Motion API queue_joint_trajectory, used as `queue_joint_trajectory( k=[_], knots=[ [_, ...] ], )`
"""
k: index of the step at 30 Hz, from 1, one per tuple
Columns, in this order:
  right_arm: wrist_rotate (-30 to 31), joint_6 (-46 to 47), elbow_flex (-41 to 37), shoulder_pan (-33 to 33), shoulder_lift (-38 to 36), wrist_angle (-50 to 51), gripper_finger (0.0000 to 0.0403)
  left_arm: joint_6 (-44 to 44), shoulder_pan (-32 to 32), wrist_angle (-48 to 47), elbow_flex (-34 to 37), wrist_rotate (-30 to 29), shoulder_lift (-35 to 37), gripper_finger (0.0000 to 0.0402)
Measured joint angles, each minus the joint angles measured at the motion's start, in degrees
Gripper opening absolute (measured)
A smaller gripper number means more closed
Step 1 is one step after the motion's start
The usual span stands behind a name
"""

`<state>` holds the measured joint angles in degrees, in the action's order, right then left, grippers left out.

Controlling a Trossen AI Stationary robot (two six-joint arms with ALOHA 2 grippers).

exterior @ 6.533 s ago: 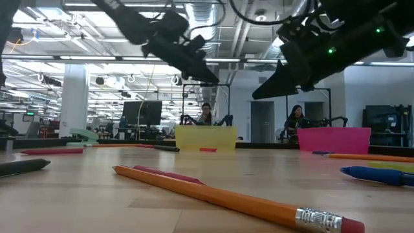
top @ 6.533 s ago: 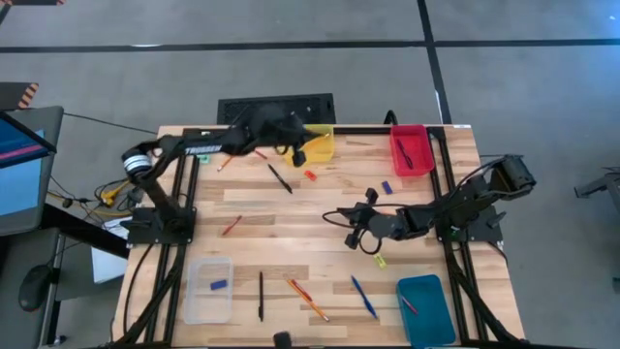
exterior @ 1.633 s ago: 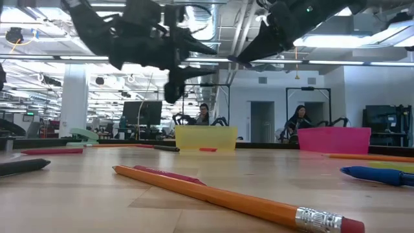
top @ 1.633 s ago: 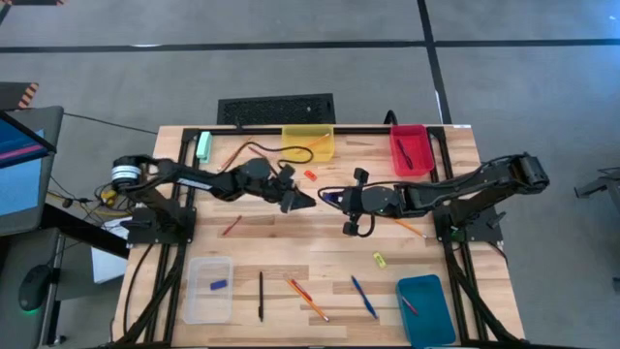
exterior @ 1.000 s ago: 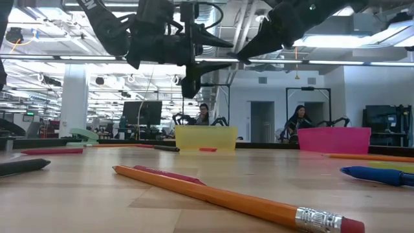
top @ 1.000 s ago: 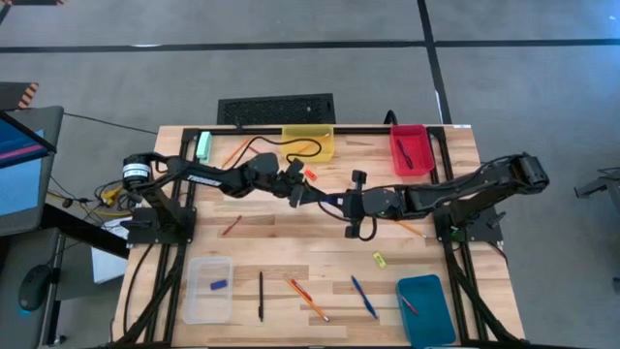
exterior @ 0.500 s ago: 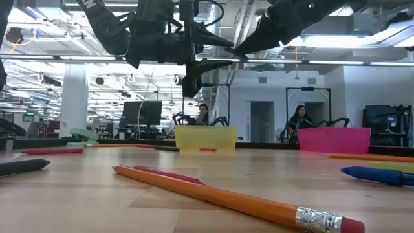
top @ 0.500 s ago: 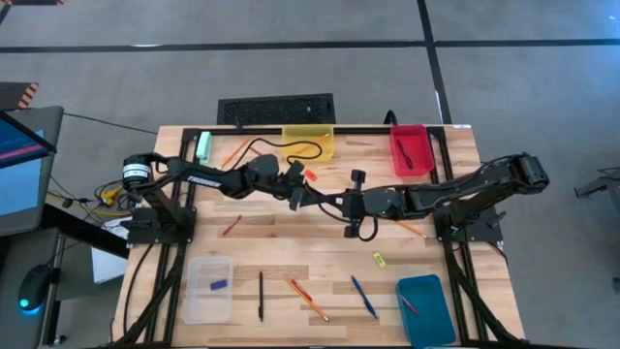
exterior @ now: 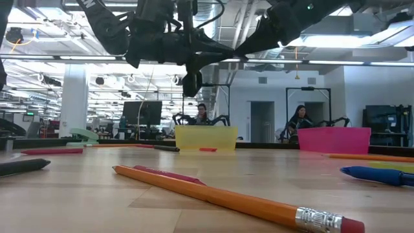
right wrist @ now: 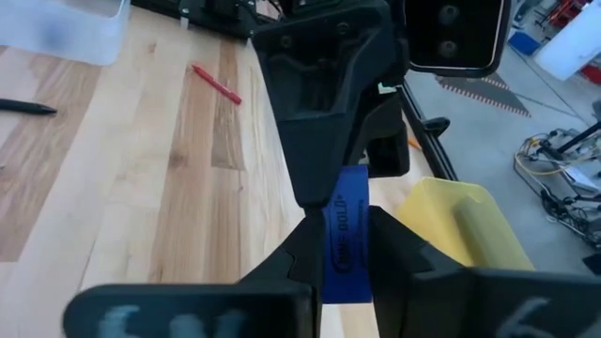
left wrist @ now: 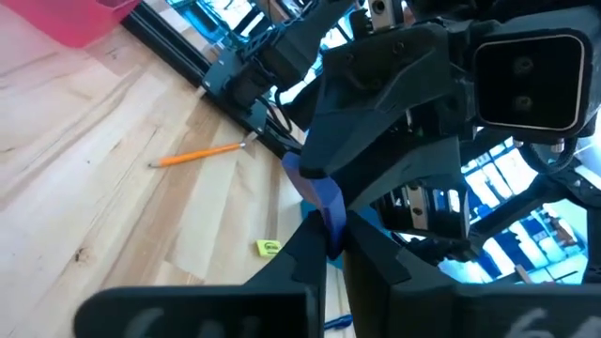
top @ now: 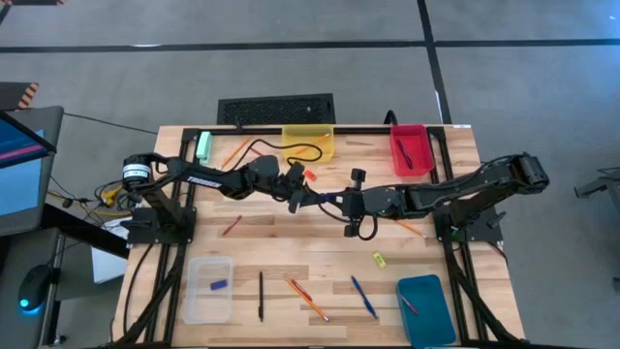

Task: Sort crayons/erasers/pens/pencils in bins
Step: Put the blue eraser into the transparent bin

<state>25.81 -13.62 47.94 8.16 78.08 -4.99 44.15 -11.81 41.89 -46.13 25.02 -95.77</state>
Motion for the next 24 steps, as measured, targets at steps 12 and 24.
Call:
queue_joint_trajectory(
  k=[12,24],
  knots=[
    [1.42,3.05,0.00,0.57,0.00,-2.47,0.0240,-10.02,-0.74,-3.53,0.00,-2.82,0.00,0.0010],
    [1.53,11.93,-3.27,3.70,0.99,-1.81,0.0207,-37.71,-0.36,-32.62,-3.79,-5.88,1.36,0.0009]
  ],
)
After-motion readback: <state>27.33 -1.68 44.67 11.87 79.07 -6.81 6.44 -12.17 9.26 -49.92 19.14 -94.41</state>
